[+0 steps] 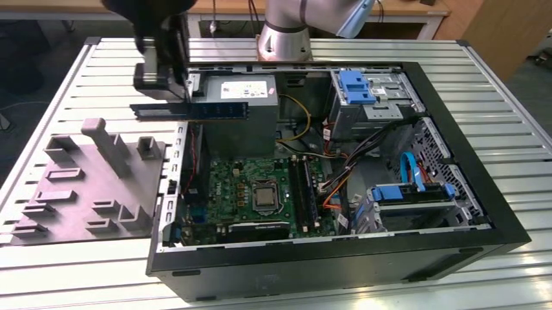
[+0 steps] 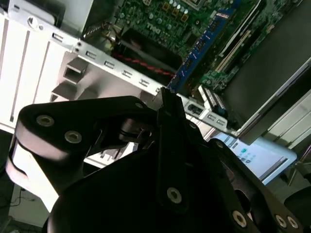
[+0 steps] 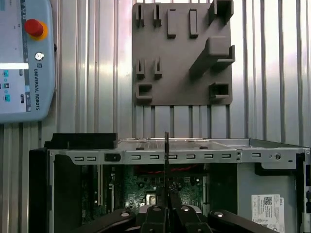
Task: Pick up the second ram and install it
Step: 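Pick up the second ram and move it above second insertion slot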
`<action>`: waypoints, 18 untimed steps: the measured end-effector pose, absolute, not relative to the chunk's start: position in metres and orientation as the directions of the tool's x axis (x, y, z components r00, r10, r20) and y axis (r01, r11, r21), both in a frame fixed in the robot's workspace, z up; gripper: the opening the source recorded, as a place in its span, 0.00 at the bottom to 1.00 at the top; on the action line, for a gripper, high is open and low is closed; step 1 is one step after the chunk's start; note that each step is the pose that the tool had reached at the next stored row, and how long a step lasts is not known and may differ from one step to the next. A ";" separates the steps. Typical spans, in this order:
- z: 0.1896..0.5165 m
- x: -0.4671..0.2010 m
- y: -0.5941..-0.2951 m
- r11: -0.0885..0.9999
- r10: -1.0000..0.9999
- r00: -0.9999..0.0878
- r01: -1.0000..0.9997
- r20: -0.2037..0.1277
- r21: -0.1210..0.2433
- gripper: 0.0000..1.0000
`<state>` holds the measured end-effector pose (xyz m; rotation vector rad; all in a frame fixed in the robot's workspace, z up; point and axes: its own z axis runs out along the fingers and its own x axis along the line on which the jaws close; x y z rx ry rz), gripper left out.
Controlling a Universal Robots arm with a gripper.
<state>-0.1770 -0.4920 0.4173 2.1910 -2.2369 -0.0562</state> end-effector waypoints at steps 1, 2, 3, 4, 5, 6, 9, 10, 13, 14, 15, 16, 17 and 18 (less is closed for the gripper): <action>0.417 -0.173 -0.492 0.020 -1.000 -0.021 -0.999 -0.018 0.033 0.13; 0.417 -0.168 -0.492 0.020 -1.000 -0.021 -0.999 -0.018 0.033 0.13; 0.417 -0.163 -0.492 0.020 -1.000 -0.021 -0.999 -0.018 0.033 0.13; 0.417 -0.159 -0.492 0.020 -1.000 -0.021 -0.999 -0.018 0.033 0.13; 0.417 -0.155 -0.492 0.020 -1.000 -0.021 -0.999 -0.018 0.033 0.13; 0.417 -0.150 -0.492 0.020 -1.000 -0.021 -0.999 -0.018 0.033 0.13; 0.417 -0.136 -0.492 0.020 -1.000 -0.021 -0.999 -0.018 0.033 0.13; 0.417 -0.132 -0.492 0.020 -1.000 -0.021 -0.999 -0.018 0.033 0.13; 0.417 -0.118 -0.492 0.020 -1.000 -0.021 -0.999 -0.018 0.033 0.13; 0.417 -0.113 -0.492 0.020 -1.000 -0.021 -0.999 -0.018 0.033 0.13; 0.417 -0.109 -0.492 0.020 -1.000 -0.021 -0.999 -0.018 0.033 0.13; 0.417 -0.104 -0.492 0.020 -1.000 -0.021 -0.999 -0.018 0.033 0.13; 0.417 -0.100 -0.492 0.020 -1.000 -0.021 -0.999 -0.018 0.033 0.13; 0.417 -0.095 -0.492 0.020 -1.000 -0.021 -0.999 -0.018 0.033 0.13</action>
